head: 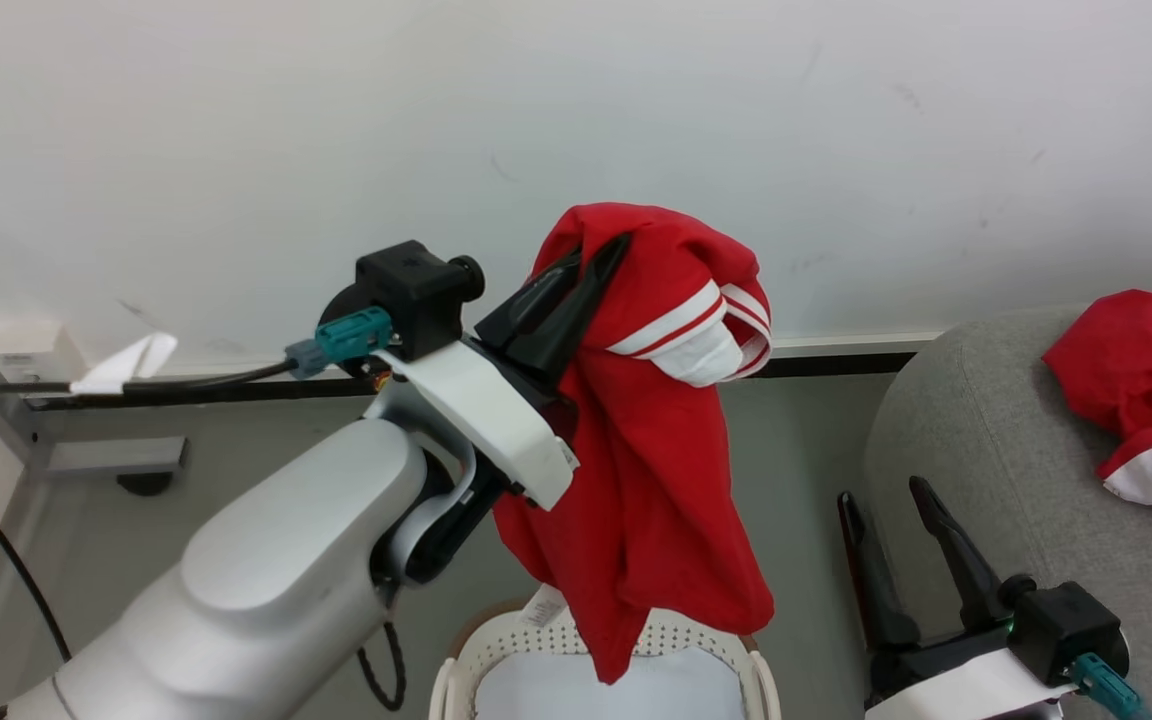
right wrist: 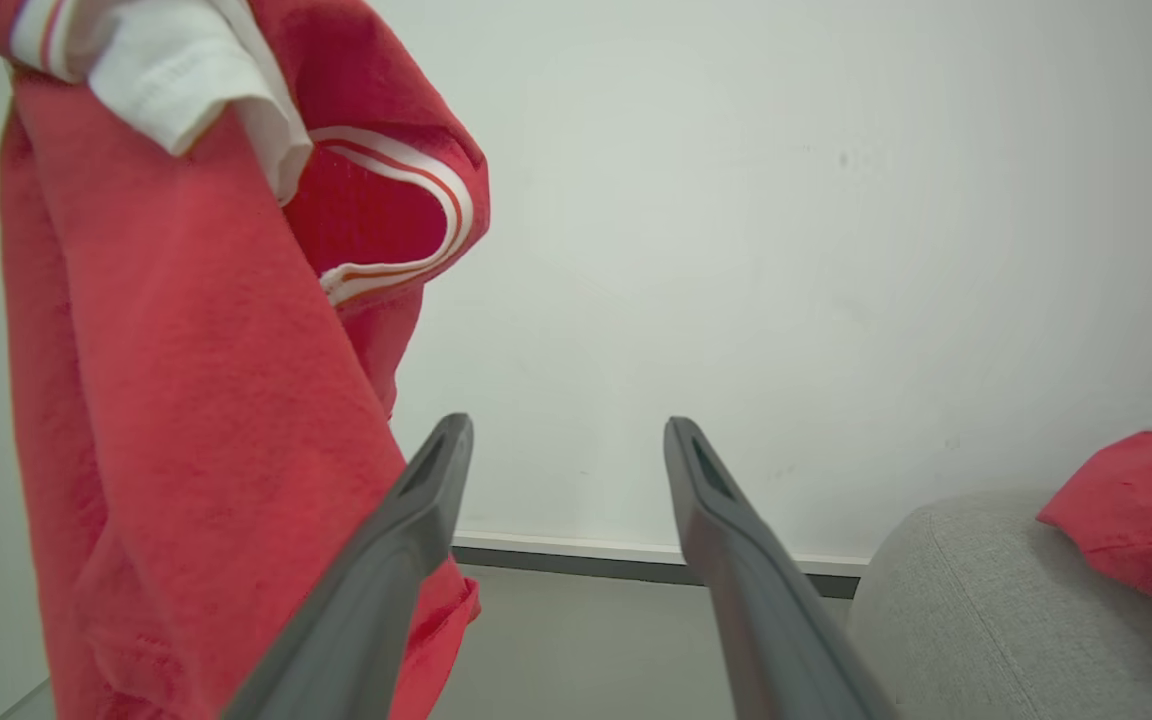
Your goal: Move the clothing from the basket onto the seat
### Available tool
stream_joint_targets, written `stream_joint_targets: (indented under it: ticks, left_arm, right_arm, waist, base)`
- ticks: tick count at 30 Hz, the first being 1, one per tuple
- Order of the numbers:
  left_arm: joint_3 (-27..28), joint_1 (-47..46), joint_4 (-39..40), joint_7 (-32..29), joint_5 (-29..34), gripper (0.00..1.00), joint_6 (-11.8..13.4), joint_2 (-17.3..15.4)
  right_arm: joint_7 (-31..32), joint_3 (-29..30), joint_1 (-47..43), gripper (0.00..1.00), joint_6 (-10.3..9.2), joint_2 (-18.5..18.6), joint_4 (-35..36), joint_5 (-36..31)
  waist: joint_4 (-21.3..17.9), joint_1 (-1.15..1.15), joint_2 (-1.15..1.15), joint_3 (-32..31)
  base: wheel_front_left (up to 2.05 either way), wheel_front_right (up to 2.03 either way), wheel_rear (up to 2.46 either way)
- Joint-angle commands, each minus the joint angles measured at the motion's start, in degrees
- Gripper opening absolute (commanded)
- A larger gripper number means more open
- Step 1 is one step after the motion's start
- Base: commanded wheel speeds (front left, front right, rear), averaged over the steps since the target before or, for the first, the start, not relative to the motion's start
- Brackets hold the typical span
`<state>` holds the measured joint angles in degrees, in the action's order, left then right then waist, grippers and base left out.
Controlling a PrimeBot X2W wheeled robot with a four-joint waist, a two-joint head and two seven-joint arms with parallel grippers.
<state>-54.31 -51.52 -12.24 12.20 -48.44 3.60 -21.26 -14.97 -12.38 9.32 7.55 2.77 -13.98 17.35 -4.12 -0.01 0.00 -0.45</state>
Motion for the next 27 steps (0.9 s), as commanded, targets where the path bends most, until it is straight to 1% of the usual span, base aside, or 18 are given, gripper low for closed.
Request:
stream_joint_targets:
  ticks: [1, 7, 11, 16, 20, 27]
  left_arm:
    - [0.31, -0.07, 0.96, -0.14, -0.2, 0.0, 0.51, -0.67]
    - [0.57, 1.01, 3.15, -0.51, -0.54, 0.0, 1.8, -1.66]
    - [0.79, 1.62, 2.86, -0.2, -1.05, 0.0, 2.05, -1.79]
    - [0.39, 2.46, 1.94, 0.1, -1.2, 0.0, 1.5, -1.31]
    - [-0.29, 2.64, 1.54, 0.43, -0.8, 0.0, 1.11, -0.66]
    - [-2.62, 4.26, 0.38, 0.15, -0.7, 0.0, 0.03, 0.83]
  right_arm:
    - [-0.2, -0.33, -0.4, 1.0, -0.13, 0.12, 0.07, 0.37]
    - [-0.2, -1.43, 0.38, 1.0, -0.13, 0.11, 0.01, 0.14]
    - [-0.2, -2.85, 0.92, 1.0, -0.13, 0.11, 0.03, -0.65]
    - [-0.2, -5.74, 1.48, 1.0, -0.13, 0.16, -0.02, -1.11]
    - [0.43, -9.91, 3.04, 1.0, -0.13, 1.13, 0.32, -0.05]
    - [1.32, -15.61, 7.87, 1.0, -0.13, 2.51, -0.31, 1.84]
  waist:
    - [0.12, 0.01, 0.0, 0.03]
    - [0.34, 0.01, 0.0, 0.2]
    - [0.48, 0.01, 0.0, 0.46]
    - [0.9, 0.01, 0.0, 0.99]
    - [1.59, 0.01, 0.0, 1.3]
    - [3.27, 0.01, 0.0, 1.36]
  base:
    - [0.0, 0.0, 0.0]
    - [0.0, 0.0, 0.0]
    - [0.0, 0.0, 0.0]
    - [0.0, 0.0, 0.0]
    - [0.0, 0.0, 0.0]
    - [0.0, 0.0, 0.0]
